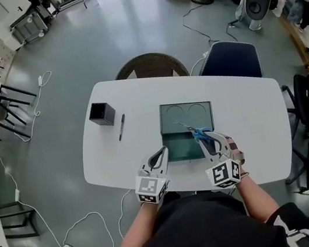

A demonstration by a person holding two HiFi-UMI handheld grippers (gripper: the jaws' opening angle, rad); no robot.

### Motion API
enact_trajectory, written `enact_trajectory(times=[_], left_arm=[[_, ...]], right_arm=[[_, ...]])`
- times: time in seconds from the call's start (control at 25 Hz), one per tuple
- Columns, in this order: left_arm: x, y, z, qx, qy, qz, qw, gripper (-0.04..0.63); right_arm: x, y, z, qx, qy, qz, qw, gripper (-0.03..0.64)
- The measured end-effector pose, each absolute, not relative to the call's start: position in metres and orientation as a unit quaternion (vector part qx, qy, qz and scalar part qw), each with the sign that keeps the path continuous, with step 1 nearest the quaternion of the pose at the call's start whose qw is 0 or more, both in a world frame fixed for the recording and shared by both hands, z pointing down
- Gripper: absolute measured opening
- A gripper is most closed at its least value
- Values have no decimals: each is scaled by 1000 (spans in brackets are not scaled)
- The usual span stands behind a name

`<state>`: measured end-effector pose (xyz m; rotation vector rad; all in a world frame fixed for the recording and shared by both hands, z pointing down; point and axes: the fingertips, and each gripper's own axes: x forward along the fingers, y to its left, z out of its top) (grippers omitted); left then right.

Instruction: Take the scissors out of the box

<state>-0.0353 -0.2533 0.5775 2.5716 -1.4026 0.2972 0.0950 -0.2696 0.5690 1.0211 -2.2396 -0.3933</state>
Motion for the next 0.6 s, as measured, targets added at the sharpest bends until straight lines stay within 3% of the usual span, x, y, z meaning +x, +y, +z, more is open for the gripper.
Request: enact_trajectory(times=[0.4,0.6], left_arm=[[-18,-258,572,882,-454,103,70,12],[-12,-259,567,886,-448,103,66,12]], right_arm=[[115,-273,521,463,-861,-107,182,91],[118,-271,500,482,-858,-105,144,91]])
